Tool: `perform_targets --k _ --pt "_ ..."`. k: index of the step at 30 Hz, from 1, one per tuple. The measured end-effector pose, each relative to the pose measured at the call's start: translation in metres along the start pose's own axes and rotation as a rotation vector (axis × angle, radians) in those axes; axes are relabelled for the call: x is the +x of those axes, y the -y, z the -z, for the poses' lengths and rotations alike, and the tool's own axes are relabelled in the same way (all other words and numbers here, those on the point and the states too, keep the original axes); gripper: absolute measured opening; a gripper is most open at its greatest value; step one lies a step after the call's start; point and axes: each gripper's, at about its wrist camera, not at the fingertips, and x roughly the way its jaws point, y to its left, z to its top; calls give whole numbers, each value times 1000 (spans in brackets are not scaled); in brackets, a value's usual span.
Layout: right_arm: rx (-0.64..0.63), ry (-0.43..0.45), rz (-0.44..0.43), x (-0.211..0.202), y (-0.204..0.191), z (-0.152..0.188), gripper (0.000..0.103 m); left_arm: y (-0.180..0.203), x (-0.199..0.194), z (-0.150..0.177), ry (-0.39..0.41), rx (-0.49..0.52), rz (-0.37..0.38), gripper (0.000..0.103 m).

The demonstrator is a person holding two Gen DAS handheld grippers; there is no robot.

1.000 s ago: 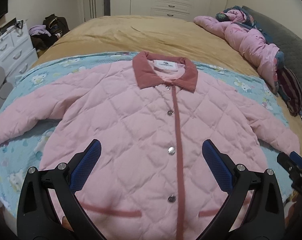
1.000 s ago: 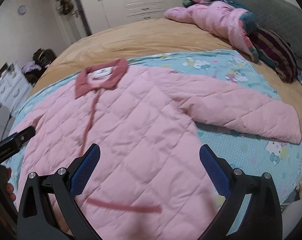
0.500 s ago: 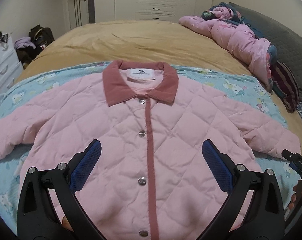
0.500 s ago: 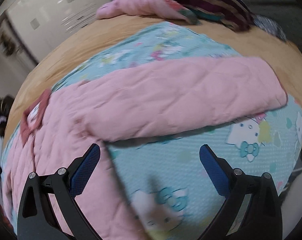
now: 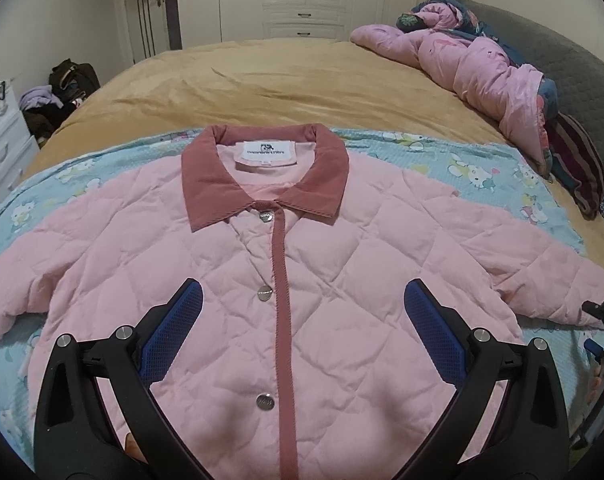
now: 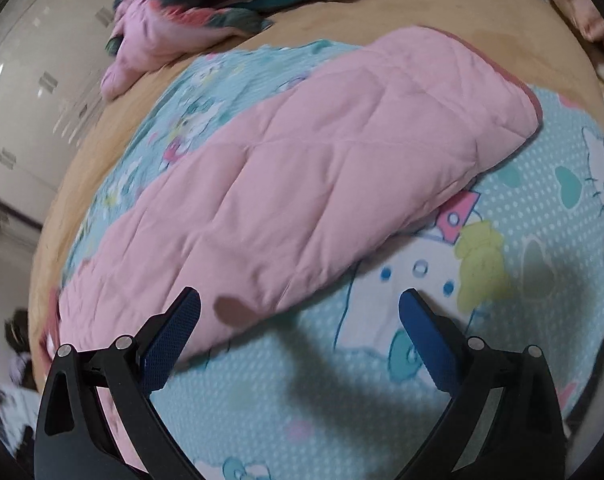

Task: Fold large clothes
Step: 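Move the right tool to the sleeve cuff and grasp it, then fold the gripped sleeve across the jacket front with the right tool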

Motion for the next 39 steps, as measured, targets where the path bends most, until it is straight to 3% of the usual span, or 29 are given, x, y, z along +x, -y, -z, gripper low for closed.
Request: perform_targets --k 4,9,11,13,15,17,21,27,39 --pt "57 39 -24 7 8 -17 99 0 16 -1 -45 -28 57 95" --pt "167 103 -79 20 23 -40 96 8 33 -3 -67 5 31 95" --pt "213 132 -110 22 32 -47 84 8 35 -3 -79 7 28 95" --pt "261 151 -168 23 42 -51 54 8 32 -3 -74 5 43 95" --pt "313 155 -231 28 54 -55 32 5 29 -4 -76 -3 53 95" --pt "336 156 -305 31 60 -59 23 3 27 -6 -79 -8 61 95" --pt "135 260 -358 -9 18 -69 15 -9 16 -12 -63 -18 58 95" --pt "-93 321 -455 -61 -58 -78 14 -33 -1 -23 -46 -74 61 95" --pt "-404 331 -572 -120 -203 -43 13 -84 -44 -53 27 -161 57 95"
